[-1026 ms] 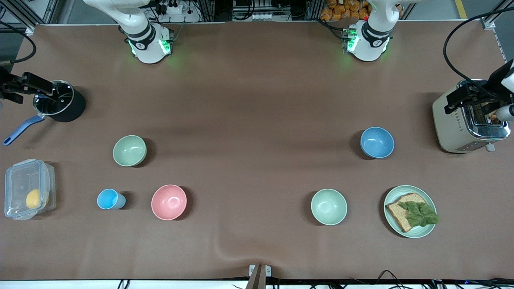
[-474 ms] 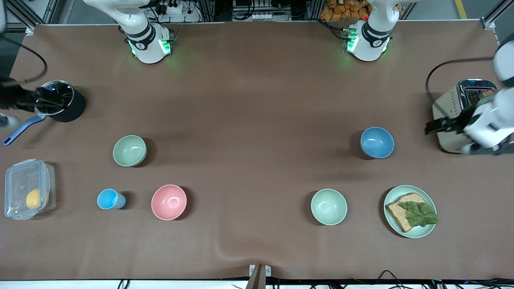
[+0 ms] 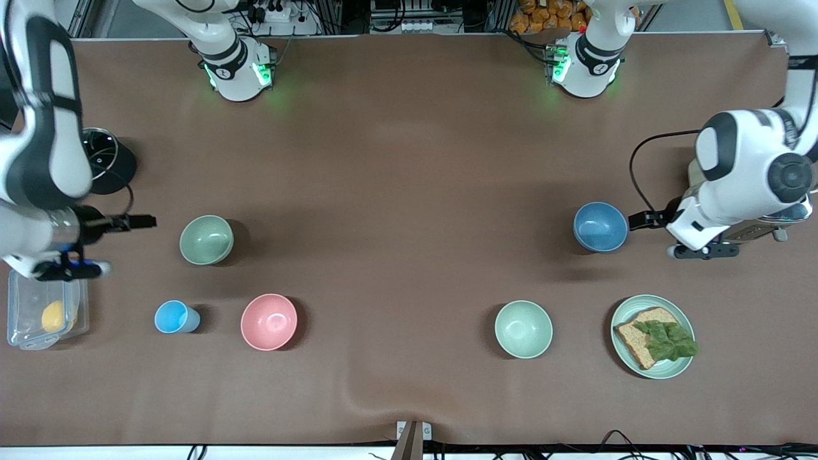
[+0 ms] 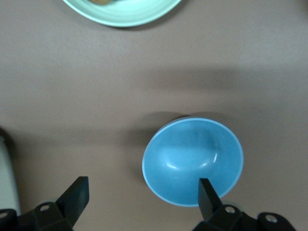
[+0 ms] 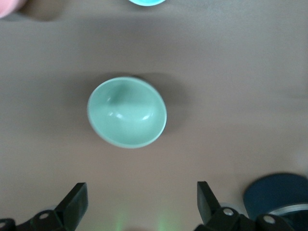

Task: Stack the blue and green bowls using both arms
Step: 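Grasp the blue bowl with the left gripper while the right gripper grasps the green bowl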

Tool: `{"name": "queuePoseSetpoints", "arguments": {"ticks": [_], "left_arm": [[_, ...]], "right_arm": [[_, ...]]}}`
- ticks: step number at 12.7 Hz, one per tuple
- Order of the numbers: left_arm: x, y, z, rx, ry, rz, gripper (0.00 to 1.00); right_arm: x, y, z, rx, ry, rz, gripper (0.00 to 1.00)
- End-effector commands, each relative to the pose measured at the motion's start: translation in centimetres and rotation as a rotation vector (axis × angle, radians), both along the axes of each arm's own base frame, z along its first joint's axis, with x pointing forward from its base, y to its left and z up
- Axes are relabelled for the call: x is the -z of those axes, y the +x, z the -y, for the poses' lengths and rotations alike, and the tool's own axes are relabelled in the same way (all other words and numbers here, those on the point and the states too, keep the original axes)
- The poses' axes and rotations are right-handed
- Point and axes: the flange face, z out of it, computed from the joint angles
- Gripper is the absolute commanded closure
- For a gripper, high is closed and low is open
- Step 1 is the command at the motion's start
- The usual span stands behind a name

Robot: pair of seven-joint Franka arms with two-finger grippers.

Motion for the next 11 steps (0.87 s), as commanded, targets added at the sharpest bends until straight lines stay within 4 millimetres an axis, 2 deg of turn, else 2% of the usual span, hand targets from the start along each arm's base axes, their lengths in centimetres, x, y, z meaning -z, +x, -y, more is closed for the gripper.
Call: {"name": "queuePoseSetpoints", "arguments": {"ticks": [1, 3, 6, 9, 11], "left_arm": [[3.9, -0.3, 0.6, -0.007, -0.01, -0.025, 0.0], [6.3, -0.7, 0.2, -0.015, -0.013, -0.048, 0.0], [8.3, -1.3, 0.2, -0.016, -0.014, -0.05, 0.01], [8.7, -1.2, 0.5, -0.01, -0.015, -0.047, 0.12], [8.7, -1.2, 0.5, -0.01, -0.014, -0.048, 0.19]], "right_arm": [[6.3, 0.8, 1.5, -0.037, 0.044, -0.008, 0.0], [10.0, 0.1, 1.1, -0.049, 0.044, -0.03, 0.0], [15.0, -1.8, 0.9, -0.04, 0.041, -0.001, 0.0], [17.7, -3.2, 0.5, -0.01, 0.07, -0.039, 0.0], [18.2, -3.6, 0.3, -0.009, 0.074, -0.051, 0.03]]}}
